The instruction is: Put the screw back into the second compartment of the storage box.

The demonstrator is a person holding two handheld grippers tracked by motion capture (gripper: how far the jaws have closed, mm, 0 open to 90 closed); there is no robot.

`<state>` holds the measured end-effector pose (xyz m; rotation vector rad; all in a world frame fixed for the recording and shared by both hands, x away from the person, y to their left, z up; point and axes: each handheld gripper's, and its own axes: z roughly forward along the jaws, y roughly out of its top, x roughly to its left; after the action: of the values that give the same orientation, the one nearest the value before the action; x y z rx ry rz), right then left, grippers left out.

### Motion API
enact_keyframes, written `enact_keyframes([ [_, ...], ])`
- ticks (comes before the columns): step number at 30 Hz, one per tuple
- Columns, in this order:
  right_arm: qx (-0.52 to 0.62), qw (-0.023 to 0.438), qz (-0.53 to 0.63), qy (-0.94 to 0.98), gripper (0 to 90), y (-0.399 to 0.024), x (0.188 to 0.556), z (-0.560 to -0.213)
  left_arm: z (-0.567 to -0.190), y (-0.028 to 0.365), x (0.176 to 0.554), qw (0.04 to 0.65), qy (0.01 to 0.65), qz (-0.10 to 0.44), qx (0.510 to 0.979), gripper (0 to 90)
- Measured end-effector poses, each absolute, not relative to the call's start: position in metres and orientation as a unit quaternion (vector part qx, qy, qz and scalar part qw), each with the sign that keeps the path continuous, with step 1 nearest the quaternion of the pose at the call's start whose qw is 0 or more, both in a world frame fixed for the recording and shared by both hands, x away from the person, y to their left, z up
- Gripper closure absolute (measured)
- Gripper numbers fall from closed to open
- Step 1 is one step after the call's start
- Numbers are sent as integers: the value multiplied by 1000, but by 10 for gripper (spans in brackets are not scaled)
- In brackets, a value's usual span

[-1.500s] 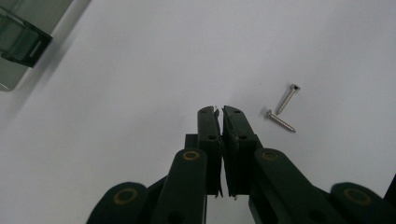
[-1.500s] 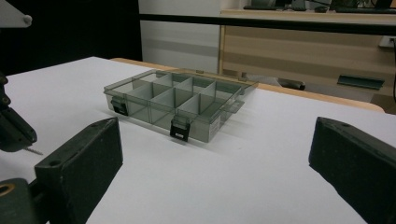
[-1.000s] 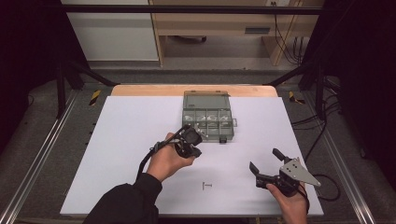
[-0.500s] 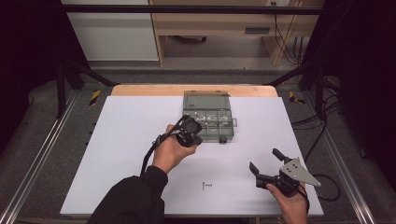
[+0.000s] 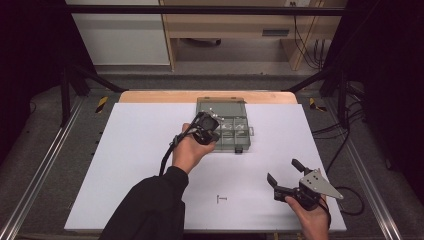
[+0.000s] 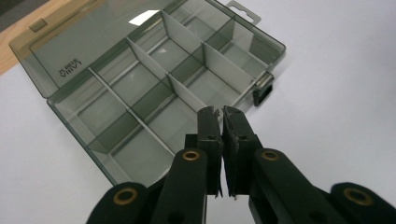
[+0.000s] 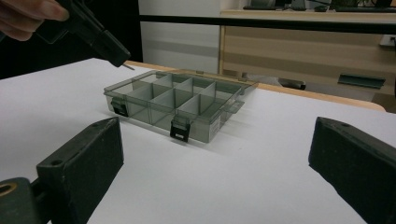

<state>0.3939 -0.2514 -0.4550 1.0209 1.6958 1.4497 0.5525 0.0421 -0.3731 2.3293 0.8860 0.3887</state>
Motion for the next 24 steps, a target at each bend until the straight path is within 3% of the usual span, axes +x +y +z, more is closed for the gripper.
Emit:
enact_keyframes([
  [24, 391, 339, 560, 647, 32, -251, 392, -454, -382, 45, 579, 326, 372, 169, 852, 863],
])
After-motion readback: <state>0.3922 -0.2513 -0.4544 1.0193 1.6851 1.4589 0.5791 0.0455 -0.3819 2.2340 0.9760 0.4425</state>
